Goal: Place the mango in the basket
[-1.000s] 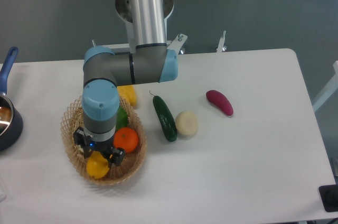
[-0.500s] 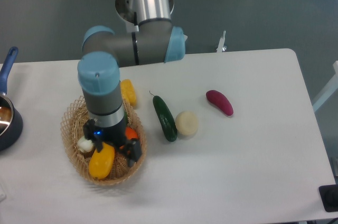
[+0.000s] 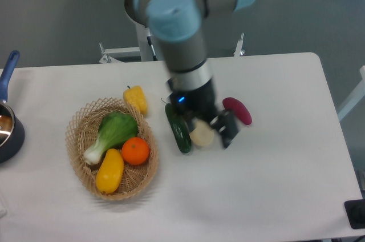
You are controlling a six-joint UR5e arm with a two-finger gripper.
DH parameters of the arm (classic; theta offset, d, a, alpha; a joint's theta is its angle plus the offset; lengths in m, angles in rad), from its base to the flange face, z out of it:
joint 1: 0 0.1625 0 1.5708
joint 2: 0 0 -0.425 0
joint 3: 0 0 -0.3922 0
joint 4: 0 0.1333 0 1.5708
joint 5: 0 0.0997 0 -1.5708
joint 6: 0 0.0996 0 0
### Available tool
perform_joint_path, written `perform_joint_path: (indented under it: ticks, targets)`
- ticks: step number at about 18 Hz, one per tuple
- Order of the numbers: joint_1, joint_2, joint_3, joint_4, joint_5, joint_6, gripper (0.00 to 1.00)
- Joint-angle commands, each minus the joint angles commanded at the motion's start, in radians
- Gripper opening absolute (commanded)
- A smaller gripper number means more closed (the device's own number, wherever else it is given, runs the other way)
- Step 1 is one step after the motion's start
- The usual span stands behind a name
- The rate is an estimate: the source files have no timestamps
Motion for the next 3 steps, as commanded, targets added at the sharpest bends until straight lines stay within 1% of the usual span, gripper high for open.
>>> perform_joint_path:
  ticks: [3]
  targets:
    - [0.029, 0.035, -0.018, -0.009, -0.041, 0.023, 1.00]
